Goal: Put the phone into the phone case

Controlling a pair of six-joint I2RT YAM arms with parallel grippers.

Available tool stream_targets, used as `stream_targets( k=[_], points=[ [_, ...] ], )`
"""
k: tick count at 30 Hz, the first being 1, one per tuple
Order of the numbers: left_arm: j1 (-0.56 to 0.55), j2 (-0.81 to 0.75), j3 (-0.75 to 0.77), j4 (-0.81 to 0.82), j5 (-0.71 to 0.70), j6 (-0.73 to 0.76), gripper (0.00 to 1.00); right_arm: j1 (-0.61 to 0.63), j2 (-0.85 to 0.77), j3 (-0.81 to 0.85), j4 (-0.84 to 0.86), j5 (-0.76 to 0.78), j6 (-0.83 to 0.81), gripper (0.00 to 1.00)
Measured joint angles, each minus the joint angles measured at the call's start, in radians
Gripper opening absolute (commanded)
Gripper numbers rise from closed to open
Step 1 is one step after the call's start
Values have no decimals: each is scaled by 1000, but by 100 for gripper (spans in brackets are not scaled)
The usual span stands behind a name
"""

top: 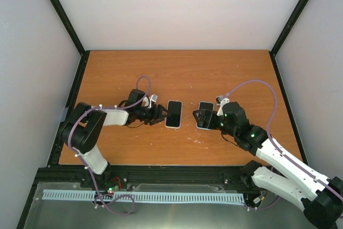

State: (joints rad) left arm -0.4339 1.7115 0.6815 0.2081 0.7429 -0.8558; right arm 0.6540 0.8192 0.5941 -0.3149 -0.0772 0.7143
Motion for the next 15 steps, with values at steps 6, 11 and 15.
stream_targets(
  k=[6, 11, 15],
  points=[
    [0, -145, -21, -75, -47, 14, 98, 0, -2, 25, -40, 18, -1, 100],
    [0, -315, -24, -190, -129, 34, 99, 0, -22, 60, -71, 39, -15, 100],
    [0, -448, 11, -333, -222, 60, 99, 0, -24, 113, -116, 45, -31, 100]
  ],
)
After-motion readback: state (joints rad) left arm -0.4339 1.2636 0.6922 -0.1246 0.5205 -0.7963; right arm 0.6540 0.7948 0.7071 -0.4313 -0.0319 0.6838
